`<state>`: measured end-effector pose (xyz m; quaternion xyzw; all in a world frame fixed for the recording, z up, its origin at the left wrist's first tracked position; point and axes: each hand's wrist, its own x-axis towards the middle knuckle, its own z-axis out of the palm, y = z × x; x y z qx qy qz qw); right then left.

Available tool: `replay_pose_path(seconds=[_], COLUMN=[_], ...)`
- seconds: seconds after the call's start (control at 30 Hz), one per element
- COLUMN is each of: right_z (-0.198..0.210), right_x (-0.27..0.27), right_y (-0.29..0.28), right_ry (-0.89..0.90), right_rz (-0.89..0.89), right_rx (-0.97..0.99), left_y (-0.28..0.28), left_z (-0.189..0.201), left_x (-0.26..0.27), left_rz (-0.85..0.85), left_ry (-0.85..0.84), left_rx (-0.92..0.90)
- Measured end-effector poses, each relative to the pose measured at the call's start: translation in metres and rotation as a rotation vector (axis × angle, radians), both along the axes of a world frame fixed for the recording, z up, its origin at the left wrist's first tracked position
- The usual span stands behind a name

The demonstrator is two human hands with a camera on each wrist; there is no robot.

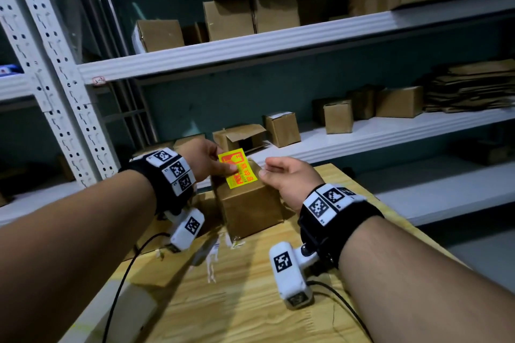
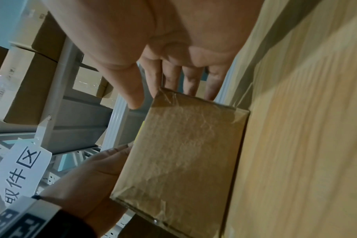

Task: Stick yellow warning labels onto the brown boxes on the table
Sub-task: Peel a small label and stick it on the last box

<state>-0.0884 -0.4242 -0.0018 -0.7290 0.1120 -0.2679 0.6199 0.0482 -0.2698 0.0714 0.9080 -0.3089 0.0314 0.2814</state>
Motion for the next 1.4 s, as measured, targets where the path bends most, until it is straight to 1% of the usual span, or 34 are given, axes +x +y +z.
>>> replay_pose_path(seconds=[0.1,0.3,0.4,0.47,0.57,0.67,0.8,0.93,1.0,1.07,1.13,1.3,1.4], right_z=[-0.002,0.000,0.001,0.001,0.001,-0.002,-0.003,-0.003,-0.004,-0.004,-0.004,-0.005,-0.003], right_x=[0.003,-0.003,-0.006,-0.006,-0.005,-0.003,-0.005,-0.008,-0.007,-0.008,-0.007,-0.008,-0.009], right_y=[0.000,0.001,0.002,0.002,0.003,0.002,0.004,0.003,0.002,0.002,0.002,0.002,0.001], right_ry=[0.011,0.001,0.051,0.066,0.069,0.064,0.060,0.063,0.058,0.057,0.060,0.058,0.080], right_rz=[0.045,0.090,0.084,0.062,0.034,0.025,0.014,0.021,0.020,0.016,0.001,-0.053,-0.079], right_rx=[-0.012,-0.061,-0.042,-0.030,-0.046,-0.078,-0.123,-0.137,-0.145,-0.150,-0.149,-0.148,-0.157], left_y=[-0.005,-0.013,-0.009,-0.007,-0.001,-0.001,-0.008,-0.020,-0.024,-0.023,-0.019,-0.016,-0.018], left_z=[-0.009,-0.010,-0.010,-0.010,-0.010,-0.011,-0.018,-0.017,-0.016,-0.016,-0.017,-0.018,-0.018], left_x=[0.000,-0.003,0.004,0.005,0.005,0.009,0.009,0.006,0.003,0.000,-0.004,-0.015,-0.012], left_rz=[0.028,0.106,0.118,0.096,0.083,0.091,0.198,0.224,0.230,0.225,0.203,0.127,0.149], left_ry=[-0.073,-0.205,-0.168,-0.100,0.001,0.007,-0.154,-0.341,-0.396,-0.392,-0.350,-0.225,-0.226], left_rx=[0.060,0.176,0.190,0.219,0.144,0.120,0.139,0.329,0.407,0.416,0.414,0.506,0.494])
